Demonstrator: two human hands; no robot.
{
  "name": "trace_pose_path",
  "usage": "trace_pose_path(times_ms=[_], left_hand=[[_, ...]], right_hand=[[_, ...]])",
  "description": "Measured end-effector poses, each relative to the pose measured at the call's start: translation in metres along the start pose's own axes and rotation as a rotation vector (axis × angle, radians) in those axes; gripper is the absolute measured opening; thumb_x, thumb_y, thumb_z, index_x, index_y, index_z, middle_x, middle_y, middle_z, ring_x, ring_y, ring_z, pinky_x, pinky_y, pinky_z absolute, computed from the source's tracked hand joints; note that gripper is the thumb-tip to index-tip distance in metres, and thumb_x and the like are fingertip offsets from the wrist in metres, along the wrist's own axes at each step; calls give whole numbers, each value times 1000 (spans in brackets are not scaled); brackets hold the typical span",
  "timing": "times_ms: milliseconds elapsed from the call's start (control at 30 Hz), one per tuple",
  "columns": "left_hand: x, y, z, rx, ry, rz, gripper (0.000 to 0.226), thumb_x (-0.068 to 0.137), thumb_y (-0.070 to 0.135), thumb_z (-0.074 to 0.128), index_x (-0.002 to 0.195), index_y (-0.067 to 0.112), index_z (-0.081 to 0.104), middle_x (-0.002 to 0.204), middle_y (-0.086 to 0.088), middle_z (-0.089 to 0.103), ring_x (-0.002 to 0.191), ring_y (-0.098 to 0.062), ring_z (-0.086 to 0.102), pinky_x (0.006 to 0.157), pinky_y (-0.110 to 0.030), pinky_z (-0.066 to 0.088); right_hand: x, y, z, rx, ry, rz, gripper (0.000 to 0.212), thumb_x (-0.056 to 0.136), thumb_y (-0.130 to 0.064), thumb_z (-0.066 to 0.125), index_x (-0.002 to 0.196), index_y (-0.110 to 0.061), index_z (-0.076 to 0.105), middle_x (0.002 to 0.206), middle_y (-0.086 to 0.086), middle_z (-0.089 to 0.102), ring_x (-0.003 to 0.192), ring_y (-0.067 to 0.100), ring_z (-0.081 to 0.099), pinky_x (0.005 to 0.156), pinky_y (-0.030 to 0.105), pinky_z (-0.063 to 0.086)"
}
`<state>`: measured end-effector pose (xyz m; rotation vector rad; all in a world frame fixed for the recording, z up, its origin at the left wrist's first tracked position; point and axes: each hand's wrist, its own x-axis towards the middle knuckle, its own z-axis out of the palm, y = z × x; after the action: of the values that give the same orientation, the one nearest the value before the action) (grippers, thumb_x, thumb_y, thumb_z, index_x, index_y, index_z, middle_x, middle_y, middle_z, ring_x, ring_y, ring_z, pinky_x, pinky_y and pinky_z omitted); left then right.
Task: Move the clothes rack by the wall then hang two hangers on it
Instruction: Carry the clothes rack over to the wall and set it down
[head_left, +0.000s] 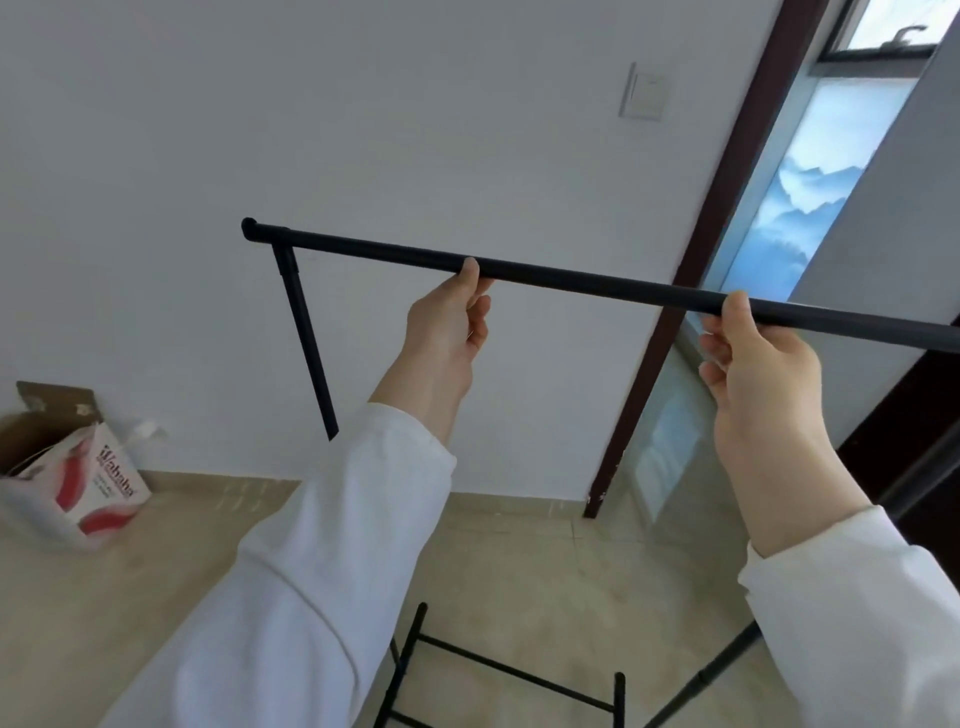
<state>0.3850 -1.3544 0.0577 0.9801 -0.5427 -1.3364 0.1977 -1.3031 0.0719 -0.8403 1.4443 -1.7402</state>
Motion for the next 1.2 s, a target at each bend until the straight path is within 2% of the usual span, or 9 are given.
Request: trace_pose_path(times_ms=[367,467,567,667,900,1033,1200], left_hand=[[127,35,-28,-9,-18,-60,12,84,30,62,82,18,61,91,3,68,60,0,52,48,-12,39],[157,39,-32,-22,-8,-66,13,84,30,63,81,17,61,88,3,67,60,-1,53,49,-12,39],[179,44,-36,-38,1,-59,14,84,30,63,82,16,61,86,3,67,59,-1,53,50,-13,39],[205,53,-40,-40,17,-38,15,85,30,62,82,16,61,83,4,66,59,-1,52,52,-14,39],[262,75,-62,-21,-5,-52,14,85,30,62,84,16,61,82,4,66,61,-2,52,53,-14,39],[299,88,-77,-15,-24,-90,19,85,31,61,95,15,61,83,4,66,61,-1,51,52,-14,39],[345,108,-95,10,-79,-130,20,86,30,60,98,14,60,86,4,66,59,-1,51,49,-13,39]], right_hand=[[55,29,114,-4,10,30,33,89,-33,52,115,-14,56,79,-11,59,77,3,58,69,17,44],[71,40,136,-4,-5,34,27,89,-32,51,110,-17,57,80,-11,59,76,4,57,71,17,45],[81,45,154,-13,-25,8,11,89,-32,51,92,-23,58,78,-12,60,78,4,57,72,19,44],[94,52,180,-23,-34,0,11,89,-33,51,78,-30,53,77,-13,60,80,5,58,72,19,45],[113,67,237,-47,-7,7,13,88,-34,51,76,-31,52,77,-13,61,83,6,60,76,21,46],[119,75,274,-53,27,21,14,89,-33,51,76,-29,53,77,-13,61,82,5,60,77,21,46],[127,87,320,-59,83,45,13,89,-33,51,78,-28,54,79,-12,62,86,6,61,78,22,47]])
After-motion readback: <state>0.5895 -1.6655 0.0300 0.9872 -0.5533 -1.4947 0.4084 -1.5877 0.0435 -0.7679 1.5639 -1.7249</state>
